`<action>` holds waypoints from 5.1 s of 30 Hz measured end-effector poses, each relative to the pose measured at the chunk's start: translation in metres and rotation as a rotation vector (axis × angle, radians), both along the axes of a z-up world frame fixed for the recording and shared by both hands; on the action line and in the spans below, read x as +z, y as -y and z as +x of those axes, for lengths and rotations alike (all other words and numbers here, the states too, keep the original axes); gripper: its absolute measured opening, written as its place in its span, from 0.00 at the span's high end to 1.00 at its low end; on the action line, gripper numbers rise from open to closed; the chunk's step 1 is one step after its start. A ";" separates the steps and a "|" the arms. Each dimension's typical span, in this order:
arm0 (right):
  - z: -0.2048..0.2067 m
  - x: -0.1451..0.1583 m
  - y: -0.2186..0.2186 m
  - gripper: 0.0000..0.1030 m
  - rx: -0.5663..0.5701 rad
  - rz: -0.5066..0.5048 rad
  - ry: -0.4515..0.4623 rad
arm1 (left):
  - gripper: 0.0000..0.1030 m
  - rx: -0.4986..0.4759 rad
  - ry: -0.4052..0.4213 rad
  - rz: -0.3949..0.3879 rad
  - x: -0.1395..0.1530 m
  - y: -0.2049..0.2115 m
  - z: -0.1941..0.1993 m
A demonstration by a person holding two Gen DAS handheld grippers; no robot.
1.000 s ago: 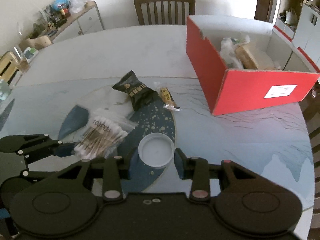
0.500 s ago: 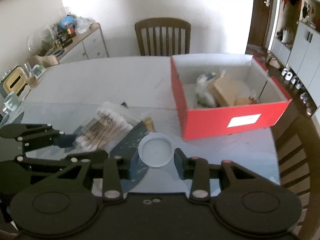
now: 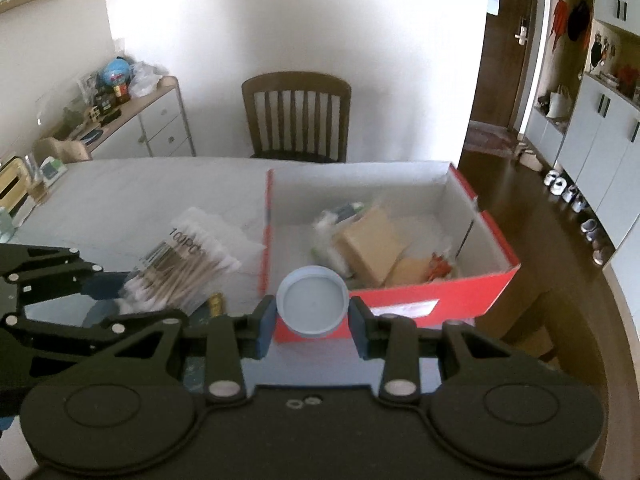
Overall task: Organize objects
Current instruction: 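Carry the cotton swab bag and white lid over the red shoebox with both tools, then open both tools to release the swab bag and lid into the box, then lift both tools out of the box and return to the placemat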
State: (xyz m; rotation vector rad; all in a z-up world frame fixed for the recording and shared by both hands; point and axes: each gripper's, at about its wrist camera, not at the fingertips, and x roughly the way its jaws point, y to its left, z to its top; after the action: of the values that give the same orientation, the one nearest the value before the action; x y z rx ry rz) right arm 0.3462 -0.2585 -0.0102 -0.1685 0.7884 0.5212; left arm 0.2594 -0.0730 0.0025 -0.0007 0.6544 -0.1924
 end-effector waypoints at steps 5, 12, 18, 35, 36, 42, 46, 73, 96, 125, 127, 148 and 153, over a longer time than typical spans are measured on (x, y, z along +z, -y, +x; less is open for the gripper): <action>0.031 -0.001 0.015 0.63 -0.015 0.002 0.021 | 0.67 -0.002 -0.002 0.028 0.004 0.017 0.033; 0.073 -0.015 0.034 0.63 -0.035 -0.040 0.031 | 0.67 -0.021 -0.040 0.047 0.000 0.040 0.091; 0.102 -0.023 0.044 0.63 -0.041 -0.069 0.041 | 0.67 -0.036 -0.068 0.085 -0.009 0.055 0.136; 0.161 -0.075 0.036 0.63 0.040 -0.151 -0.072 | 0.67 -0.082 -0.204 0.173 -0.052 0.074 0.222; 0.162 -0.078 0.035 0.63 0.039 -0.164 -0.076 | 0.67 -0.088 -0.211 0.192 -0.055 0.076 0.224; 0.174 -0.091 0.036 0.63 0.040 -0.173 -0.139 | 0.67 -0.106 -0.254 0.217 -0.067 0.078 0.236; 0.177 -0.097 0.034 0.63 0.038 -0.189 -0.151 | 0.67 -0.132 -0.265 0.237 -0.071 0.080 0.237; 0.164 -0.088 0.040 0.47 0.021 -0.208 -0.154 | 0.35 -0.110 -0.243 0.216 -0.069 0.072 0.212; 0.085 -0.019 0.028 0.41 0.043 -0.142 -0.008 | 0.35 -0.072 -0.080 0.069 -0.010 0.038 0.135; -0.027 0.023 -0.038 0.34 0.054 -0.008 0.059 | 0.27 -0.032 0.011 -0.007 0.024 -0.057 0.010; -0.032 0.020 -0.043 0.33 0.046 0.000 0.055 | 0.27 -0.026 0.010 -0.003 0.021 -0.065 0.000; -0.073 -0.032 -0.104 0.19 0.063 0.005 0.008 | 0.09 0.072 -0.092 -0.032 -0.040 -0.138 -0.057; -0.064 -0.052 -0.112 0.19 0.056 -0.011 -0.027 | 0.00 0.106 -0.108 -0.038 -0.058 -0.148 -0.046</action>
State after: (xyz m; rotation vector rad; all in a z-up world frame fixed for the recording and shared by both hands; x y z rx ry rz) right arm 0.2825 -0.1460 -0.0618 -0.1945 0.8143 0.5728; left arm 0.2131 0.0751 -0.0553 -0.0825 0.7566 -0.1026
